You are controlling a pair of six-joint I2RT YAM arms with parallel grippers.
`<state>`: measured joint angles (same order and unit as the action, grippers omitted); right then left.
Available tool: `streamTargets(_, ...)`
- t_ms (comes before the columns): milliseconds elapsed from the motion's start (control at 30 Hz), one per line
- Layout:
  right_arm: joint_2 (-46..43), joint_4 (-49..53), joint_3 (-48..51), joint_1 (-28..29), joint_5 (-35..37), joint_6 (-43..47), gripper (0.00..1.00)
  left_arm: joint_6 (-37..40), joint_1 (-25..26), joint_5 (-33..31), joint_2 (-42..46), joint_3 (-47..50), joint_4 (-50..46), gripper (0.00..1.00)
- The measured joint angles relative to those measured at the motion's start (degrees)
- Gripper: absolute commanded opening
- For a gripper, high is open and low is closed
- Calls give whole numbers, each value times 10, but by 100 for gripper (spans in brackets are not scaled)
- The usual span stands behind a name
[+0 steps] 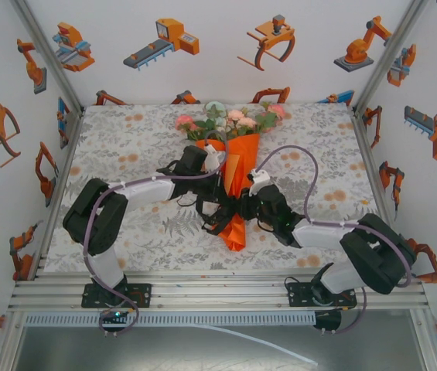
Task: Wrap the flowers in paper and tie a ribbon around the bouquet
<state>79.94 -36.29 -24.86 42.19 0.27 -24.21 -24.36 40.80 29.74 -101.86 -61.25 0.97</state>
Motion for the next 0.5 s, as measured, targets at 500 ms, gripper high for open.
streamTargets(500,-88,55,19,0,0,3,20,0,-3,-7,7,3,16,0)
